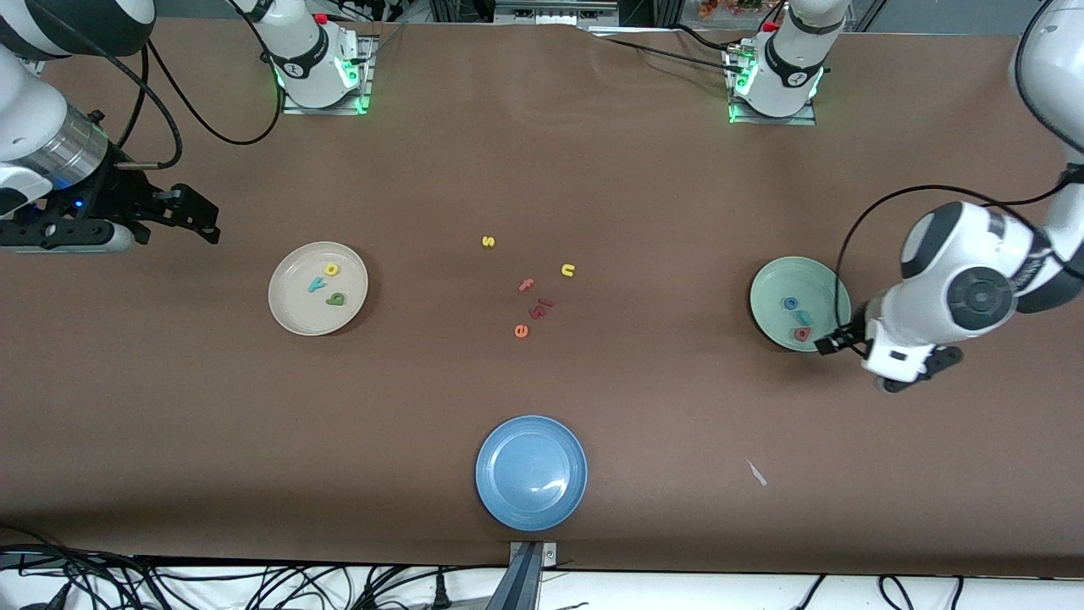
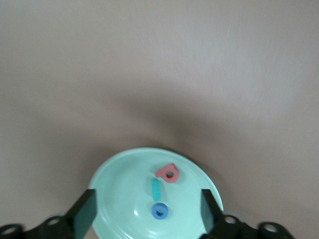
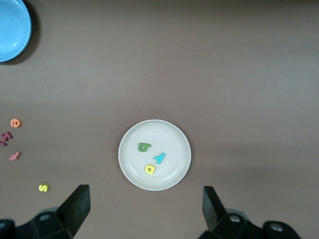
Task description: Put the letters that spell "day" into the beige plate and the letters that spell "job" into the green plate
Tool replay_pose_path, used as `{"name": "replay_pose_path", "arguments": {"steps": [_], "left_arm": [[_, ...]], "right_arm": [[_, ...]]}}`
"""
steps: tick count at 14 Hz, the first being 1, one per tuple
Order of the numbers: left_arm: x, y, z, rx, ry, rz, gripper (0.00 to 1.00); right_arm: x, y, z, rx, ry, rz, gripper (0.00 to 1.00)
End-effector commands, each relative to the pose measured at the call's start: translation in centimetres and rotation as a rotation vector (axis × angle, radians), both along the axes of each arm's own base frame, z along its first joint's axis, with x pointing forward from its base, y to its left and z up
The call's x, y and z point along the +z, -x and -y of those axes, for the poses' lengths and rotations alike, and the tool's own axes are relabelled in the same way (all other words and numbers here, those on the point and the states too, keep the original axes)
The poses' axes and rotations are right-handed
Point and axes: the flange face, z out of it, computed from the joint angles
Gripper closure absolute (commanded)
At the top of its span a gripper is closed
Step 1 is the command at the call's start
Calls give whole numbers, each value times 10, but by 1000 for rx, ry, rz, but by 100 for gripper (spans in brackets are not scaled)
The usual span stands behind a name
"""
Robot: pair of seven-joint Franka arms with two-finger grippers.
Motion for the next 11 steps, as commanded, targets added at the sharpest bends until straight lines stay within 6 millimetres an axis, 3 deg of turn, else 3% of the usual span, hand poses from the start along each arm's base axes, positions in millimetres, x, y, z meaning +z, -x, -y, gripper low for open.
{"name": "replay_pose_path", "arguments": {"steps": [1, 7, 11], "left_arm": [[60, -16, -4, -41, -37, 20, 1], [129, -34, -6, -134, -49, 41, 1], [136, -48, -1, -239, -94, -25, 1]], "right_arm": [[5, -3, 0, 6, 2, 3, 0], [5, -3, 2, 3, 2, 3, 0], [5, -4, 2, 3, 1, 5, 0]]}}
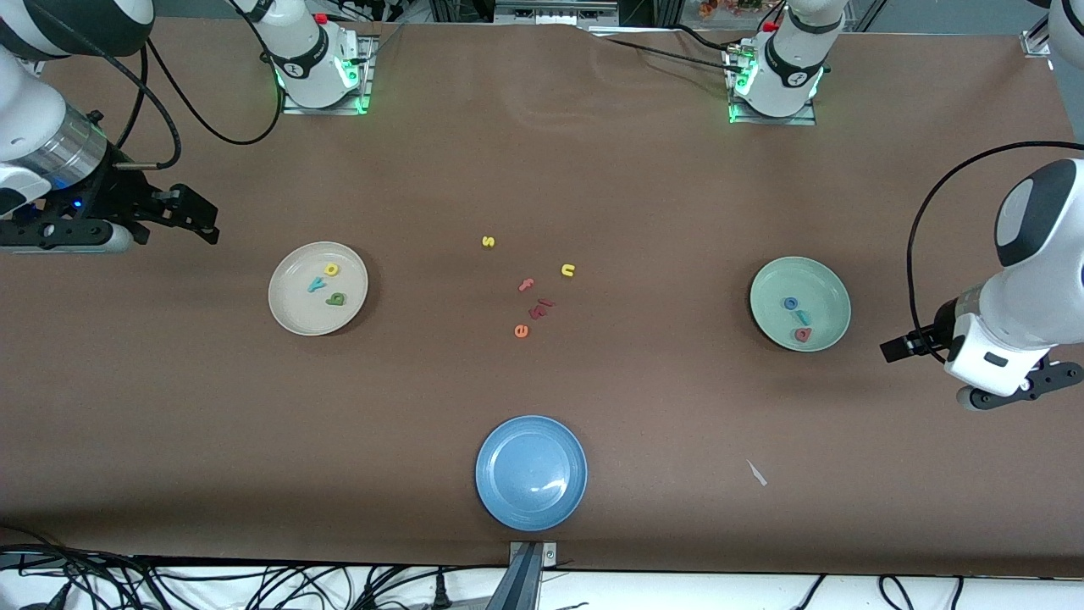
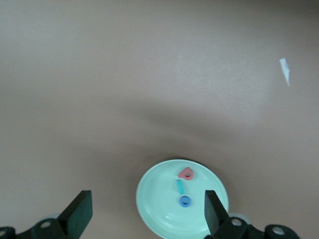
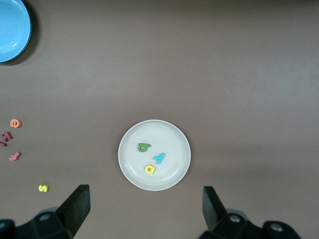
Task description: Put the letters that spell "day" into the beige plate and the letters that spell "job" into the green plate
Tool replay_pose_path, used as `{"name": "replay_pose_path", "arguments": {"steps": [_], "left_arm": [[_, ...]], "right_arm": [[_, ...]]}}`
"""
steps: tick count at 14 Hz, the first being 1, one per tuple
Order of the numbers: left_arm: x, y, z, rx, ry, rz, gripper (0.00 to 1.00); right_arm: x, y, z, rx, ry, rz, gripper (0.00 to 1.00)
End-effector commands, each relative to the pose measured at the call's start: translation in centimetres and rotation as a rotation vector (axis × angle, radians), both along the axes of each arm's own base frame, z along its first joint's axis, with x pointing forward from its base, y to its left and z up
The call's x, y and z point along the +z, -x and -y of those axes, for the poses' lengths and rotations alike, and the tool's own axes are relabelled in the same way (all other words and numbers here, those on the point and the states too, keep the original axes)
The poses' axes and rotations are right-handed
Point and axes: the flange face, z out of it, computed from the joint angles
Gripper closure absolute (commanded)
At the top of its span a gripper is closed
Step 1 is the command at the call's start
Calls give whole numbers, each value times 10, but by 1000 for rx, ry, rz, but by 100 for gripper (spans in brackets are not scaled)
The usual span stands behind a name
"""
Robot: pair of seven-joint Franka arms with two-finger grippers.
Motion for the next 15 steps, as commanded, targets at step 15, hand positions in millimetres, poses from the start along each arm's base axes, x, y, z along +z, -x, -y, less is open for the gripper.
{"name": "replay_pose_path", "arguments": {"steps": [15], "left_arm": [[85, 50, -26, -173, 159, 93, 2]], "right_arm": [[4, -4, 1, 4, 2, 3, 0]]}}
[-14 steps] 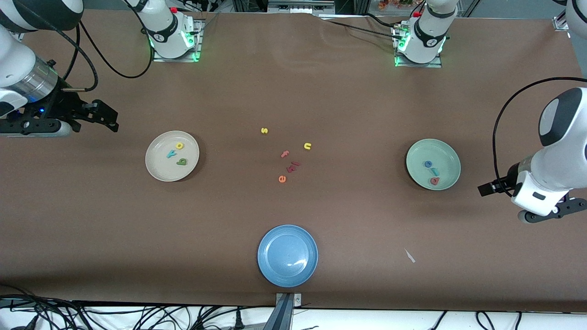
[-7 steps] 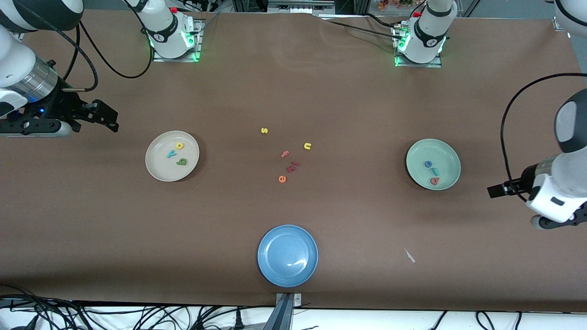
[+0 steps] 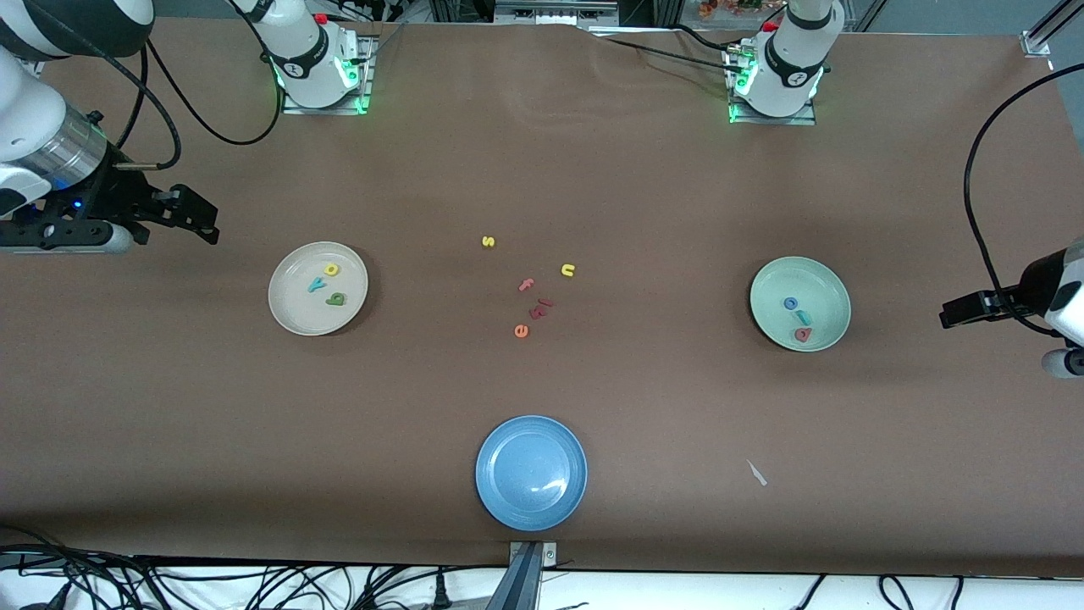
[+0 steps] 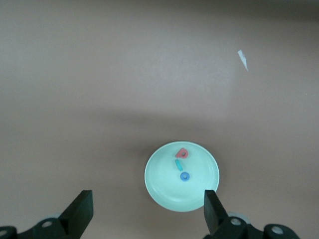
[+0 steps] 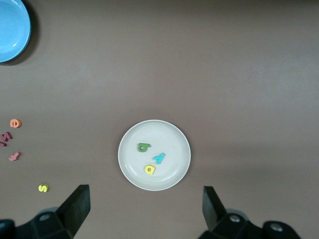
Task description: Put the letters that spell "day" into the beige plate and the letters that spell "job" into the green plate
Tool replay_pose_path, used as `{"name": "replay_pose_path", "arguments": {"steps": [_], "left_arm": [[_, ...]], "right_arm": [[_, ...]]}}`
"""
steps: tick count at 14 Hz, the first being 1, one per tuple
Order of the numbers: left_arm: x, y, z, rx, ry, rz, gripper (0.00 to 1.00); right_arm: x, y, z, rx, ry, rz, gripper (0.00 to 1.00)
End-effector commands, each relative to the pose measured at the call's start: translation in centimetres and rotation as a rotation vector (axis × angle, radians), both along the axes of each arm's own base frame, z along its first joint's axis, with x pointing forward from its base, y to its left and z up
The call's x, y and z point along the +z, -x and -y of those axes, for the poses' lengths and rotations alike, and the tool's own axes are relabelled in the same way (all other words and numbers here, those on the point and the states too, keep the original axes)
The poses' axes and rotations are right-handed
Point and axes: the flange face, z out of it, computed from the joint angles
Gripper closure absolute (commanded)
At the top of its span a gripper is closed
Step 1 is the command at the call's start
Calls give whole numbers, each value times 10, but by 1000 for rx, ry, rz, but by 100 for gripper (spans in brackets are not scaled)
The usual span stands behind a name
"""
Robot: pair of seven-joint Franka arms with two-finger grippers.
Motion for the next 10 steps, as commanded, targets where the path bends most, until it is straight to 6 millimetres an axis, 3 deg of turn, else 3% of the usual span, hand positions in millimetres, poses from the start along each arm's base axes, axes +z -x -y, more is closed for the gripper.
{"name": "replay_pose_path", "arguments": {"steps": [1, 3, 10], "left_arm": [[-9, 29, 5, -54, 9, 57, 2], [-5, 29, 0, -154, 7, 60, 2], [5, 24, -9, -163, 2, 80, 1]], "right_arm": [[4, -4, 1, 5, 3, 4, 0], [4, -4, 1, 4, 2, 4, 0], [4, -3, 1, 6, 2, 2, 0]]}}
